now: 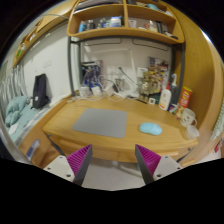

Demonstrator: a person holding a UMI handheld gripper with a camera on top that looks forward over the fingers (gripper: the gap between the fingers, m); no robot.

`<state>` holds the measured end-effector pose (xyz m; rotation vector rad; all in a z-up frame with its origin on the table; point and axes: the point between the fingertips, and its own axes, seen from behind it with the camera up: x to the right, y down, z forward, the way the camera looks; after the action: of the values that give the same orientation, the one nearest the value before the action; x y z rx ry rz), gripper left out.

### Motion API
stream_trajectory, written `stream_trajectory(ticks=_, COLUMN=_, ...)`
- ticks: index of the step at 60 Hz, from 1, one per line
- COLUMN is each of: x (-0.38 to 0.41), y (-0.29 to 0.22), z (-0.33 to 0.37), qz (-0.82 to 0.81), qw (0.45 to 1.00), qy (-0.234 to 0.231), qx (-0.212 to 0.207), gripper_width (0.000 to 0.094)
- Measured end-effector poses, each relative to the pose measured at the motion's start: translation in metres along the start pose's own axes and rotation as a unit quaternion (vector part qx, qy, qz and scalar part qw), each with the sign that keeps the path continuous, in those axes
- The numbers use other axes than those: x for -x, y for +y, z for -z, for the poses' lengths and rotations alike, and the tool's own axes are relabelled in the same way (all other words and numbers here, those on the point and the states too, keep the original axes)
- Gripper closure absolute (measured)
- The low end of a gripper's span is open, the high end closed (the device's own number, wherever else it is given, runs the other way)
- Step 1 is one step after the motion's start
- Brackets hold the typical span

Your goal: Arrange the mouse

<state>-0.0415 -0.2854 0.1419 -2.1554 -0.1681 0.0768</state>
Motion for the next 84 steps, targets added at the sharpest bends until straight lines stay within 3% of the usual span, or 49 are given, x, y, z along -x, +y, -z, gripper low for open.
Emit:
stream_trajectory(ticks=5, x=-0.073, y=0.056, z=-0.037, qz=-0.01, qw=1.0, qy=0.026, qx=0.008, gripper_width=0.0076)
stream_trajectory(ticks=21, x=-0.182, y=0.074, z=-0.09, qz=-0.024, qw=0.995, qy=0.09, qx=0.023, gripper_width=0.0079)
stream_trajectory(ticks=59, x=-0.244, y=0.035, z=-0.231, qz=-0.033, qw=0.998, qy=0.03, qx=0.055, gripper_width=0.0074)
stream_trajectory(ticks=80, x=-0.276, y=0.018, z=-0.257, qz=-0.066, qw=0.994, qy=0.052, qx=0.064, gripper_width=0.0131)
stream_trajectory(ticks=84, x=-0.279, y=0.02, z=-0.254, qz=-0.073, qw=0.994, qy=0.064, qx=0.059, gripper_width=0.0186)
